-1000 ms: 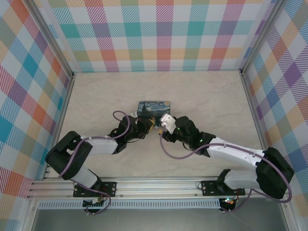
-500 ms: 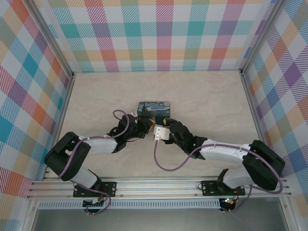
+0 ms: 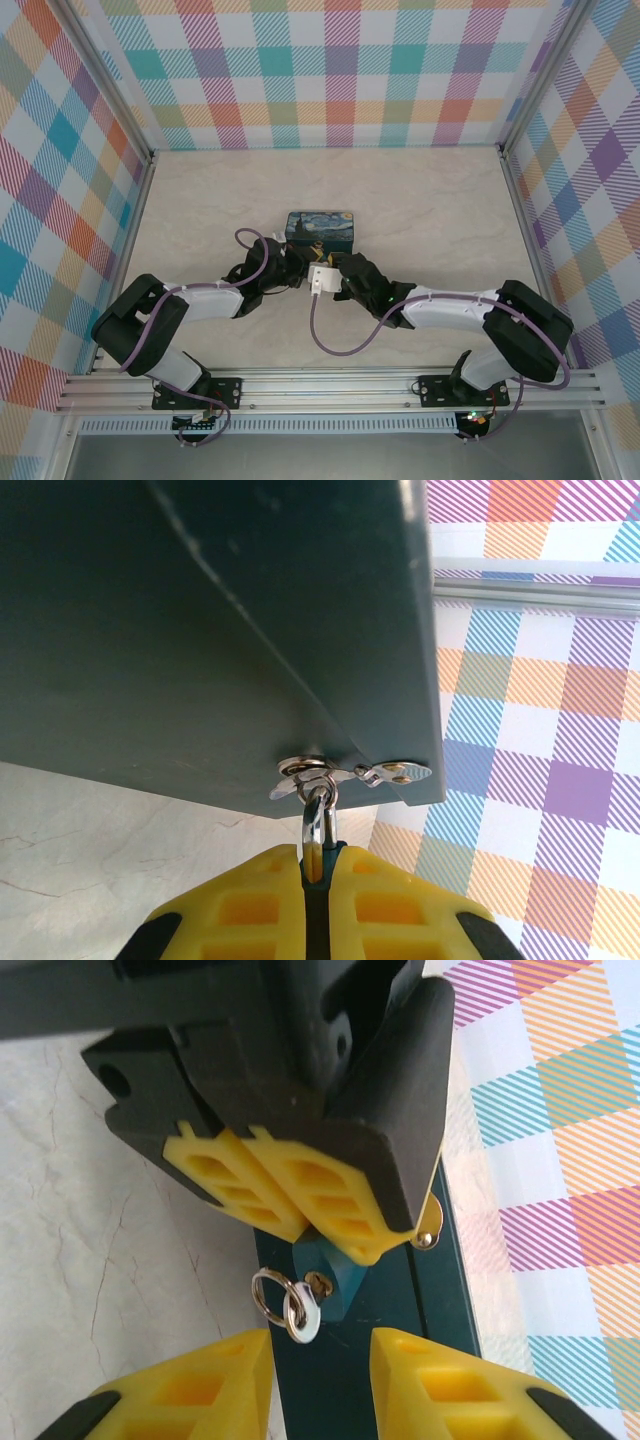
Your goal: Unlock a padlock with a key
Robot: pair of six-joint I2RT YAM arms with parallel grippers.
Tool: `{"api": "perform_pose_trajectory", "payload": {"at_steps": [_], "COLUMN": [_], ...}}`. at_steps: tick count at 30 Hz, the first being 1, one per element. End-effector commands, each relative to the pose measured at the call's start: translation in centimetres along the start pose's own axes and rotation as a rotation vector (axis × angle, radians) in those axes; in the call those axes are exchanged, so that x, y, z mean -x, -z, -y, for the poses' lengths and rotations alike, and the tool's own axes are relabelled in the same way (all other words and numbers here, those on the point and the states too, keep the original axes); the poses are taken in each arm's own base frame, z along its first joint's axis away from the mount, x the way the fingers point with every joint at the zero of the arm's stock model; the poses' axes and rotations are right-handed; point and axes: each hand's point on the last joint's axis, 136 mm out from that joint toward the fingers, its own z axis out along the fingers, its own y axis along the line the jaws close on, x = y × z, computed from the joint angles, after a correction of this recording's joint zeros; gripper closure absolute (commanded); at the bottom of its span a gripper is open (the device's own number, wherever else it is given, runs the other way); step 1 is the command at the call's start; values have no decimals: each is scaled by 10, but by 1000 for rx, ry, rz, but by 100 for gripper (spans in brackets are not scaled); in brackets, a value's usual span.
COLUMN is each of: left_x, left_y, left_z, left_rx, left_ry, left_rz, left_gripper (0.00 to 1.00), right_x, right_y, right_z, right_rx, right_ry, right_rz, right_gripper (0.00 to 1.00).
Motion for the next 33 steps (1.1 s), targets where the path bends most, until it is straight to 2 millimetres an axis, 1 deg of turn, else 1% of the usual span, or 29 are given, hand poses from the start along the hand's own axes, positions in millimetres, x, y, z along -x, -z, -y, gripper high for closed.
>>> {"api": "perform_pose_trajectory", "payload": {"at_steps": [1,5,15,17,23,27,33], "left_x": [4,4,3,2,0,-1,-1], "left_y": [6,6,5,5,2,1,-1], "left_z": [31,31,31,31,31,32,34], "left_rx": [-85,-85,-85,-83,-85,-91,-94], "left_ry": [1,3,8,10,20,27,31], "left_rz": [7,7,6,6,6,14,31], "left_gripper": [100,100,100,100,100,100,100], "right_x": [18,19,21,21,15,12,6], "right_y": [-2,-4,-9,-11,-18,-20,-21], "right_z": [9,6,10,13,14,17,23], "right_rx": [-23,-18,-51,-66,-103,-123,-142], "right_ry": [-31,-27,-91,-122,-207,-277,-446], "right_rz": [48,43,38,31,6,-13,-63], "right_gripper": [71,74,81,83,93,96,98]}}
